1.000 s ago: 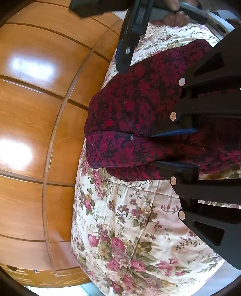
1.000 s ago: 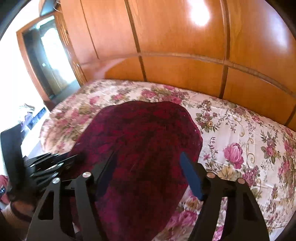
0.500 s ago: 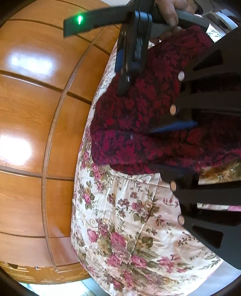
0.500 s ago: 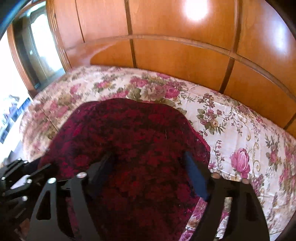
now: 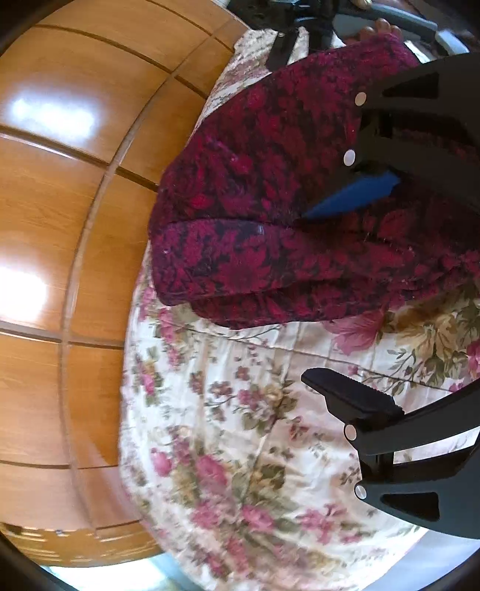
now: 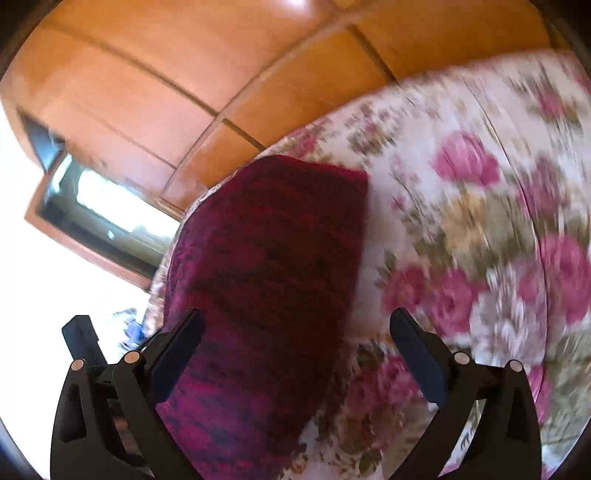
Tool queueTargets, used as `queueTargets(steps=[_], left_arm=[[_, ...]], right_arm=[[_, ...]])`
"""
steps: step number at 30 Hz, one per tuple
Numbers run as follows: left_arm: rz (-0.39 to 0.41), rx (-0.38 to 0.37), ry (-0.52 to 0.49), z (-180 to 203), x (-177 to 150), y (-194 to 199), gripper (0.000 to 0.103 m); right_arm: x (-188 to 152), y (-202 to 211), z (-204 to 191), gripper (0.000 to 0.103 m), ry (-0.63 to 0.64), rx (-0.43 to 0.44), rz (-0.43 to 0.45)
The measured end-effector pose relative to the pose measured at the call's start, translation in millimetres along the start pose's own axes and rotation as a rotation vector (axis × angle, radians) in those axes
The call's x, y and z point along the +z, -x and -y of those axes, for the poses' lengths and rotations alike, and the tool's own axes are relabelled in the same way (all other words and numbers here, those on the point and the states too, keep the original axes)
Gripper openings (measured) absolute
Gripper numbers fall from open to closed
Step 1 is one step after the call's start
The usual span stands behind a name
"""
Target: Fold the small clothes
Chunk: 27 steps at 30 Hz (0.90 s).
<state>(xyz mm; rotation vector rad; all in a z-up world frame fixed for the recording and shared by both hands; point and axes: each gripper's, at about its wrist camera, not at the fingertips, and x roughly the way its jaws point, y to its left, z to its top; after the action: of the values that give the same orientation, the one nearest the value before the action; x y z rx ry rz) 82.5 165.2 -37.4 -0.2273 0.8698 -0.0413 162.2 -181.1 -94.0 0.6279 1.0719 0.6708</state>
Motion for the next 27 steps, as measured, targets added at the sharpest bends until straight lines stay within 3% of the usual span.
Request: queueTargets(steps=[7,12,15,17,19,21,24,27], left_arm=[[-0.024,-0.063,-0.01,-11,-4,-11,0.081],[-0.036,-0.165,0.05,-30,-7,-20,0.081],[-0.043,-0.243,0.1,-40,-10,-25,0.081],[-0.046,-0.267,0.107,-41,-10,-27,0.08],[-0.053,-0.315,0.118,-44,-10,-28,0.074],[-0.076,-0.371,0.156,-49,-9,-31,0.073],[-0.076,-0.417,0.215,-56,-7,-28,0.08],[-0.098,-0.512,0.27,-60,-5,-25,0.081]], right_arm=[[-4,-18,14,0.101,-0.103,0.171,-0.059],[-6,-33,15,0.101,-0.113,0.262,-0.093],[-2,-43,8,0.101,-0.112,0.339,-0.157],[-3,-47,-3,0.101,-0.056,0.304,-0.179],[-2,-57,-6,0.101,-0.041,0.323,-0.19],[1,-67,-6,0.101,-0.033,0.342,-0.2],[6,-72,-6,0.101,-0.033,0.364,-0.213],[8,-74,-1,0.101,-0.025,0.379,-0.22]])
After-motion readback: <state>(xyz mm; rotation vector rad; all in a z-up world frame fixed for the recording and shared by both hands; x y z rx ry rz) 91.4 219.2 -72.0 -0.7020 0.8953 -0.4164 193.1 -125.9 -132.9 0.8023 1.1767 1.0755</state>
